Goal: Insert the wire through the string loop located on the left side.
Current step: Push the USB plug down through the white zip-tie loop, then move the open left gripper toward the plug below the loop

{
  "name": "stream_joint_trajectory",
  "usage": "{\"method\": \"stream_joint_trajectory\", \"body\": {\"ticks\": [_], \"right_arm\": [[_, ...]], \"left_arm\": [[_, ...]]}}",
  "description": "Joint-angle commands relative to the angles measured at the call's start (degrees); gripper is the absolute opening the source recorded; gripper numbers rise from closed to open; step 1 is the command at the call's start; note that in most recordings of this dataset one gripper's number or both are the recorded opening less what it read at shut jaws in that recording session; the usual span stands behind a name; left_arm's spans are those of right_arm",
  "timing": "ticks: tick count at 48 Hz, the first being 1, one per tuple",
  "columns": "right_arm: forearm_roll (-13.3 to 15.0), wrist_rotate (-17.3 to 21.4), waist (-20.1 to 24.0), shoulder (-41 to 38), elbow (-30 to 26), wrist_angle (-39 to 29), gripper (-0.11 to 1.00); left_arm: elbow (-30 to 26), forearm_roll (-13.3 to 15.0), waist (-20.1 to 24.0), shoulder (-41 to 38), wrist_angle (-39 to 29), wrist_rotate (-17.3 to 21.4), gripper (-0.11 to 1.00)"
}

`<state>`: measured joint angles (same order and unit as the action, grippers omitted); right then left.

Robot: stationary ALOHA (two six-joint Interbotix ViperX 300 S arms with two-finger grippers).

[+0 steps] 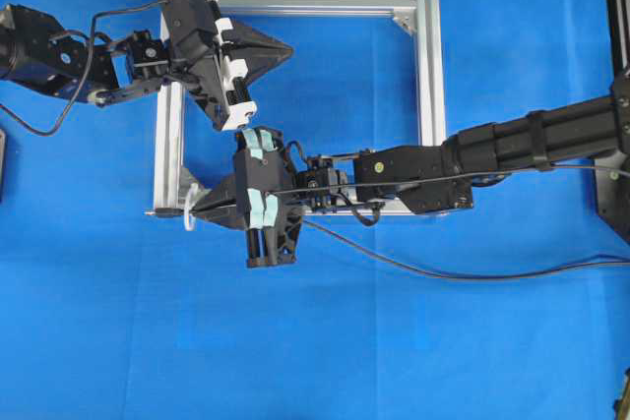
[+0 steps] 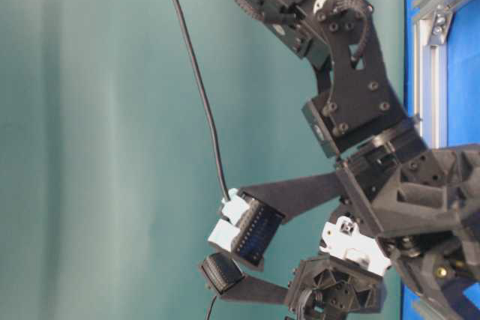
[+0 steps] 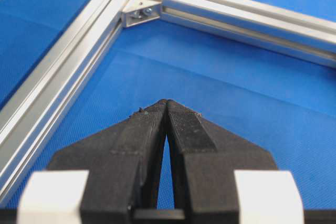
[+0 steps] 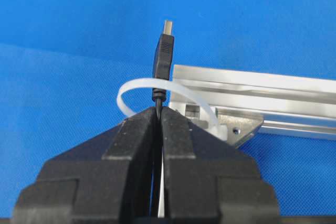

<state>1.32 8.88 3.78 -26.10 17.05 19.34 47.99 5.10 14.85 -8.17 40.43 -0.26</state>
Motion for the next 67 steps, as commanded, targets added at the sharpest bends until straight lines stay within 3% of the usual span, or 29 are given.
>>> {"method": "stream_joint_trajectory", "body": {"ticks": [1, 23, 49, 67], "right_arm": [[-0.2, 0.1, -0.3, 1.1, -1.5, 0.2, -0.1], [-0.2, 0.1, -0.3, 1.1, -1.7, 0.1, -0.1], [-0.3, 0.1, -0.3, 1.1, -1.8, 0.1, -0.1], [-0.2, 0.1, -0.3, 1.1, -1.8, 0.1, -0.1]], "left_arm": [[-0.4, -0.2, -0.2, 2.0, 0.3, 0.1, 0.0], [1.4, -0.2, -0.1, 3.3, 0.3, 0.4, 0.0], [18.1, -0.2, 2.5, 14.5, 0.7, 0.4, 0.0], [24.1, -0.1, 2.5, 20.3, 0.8, 0.4, 0.0]]}}
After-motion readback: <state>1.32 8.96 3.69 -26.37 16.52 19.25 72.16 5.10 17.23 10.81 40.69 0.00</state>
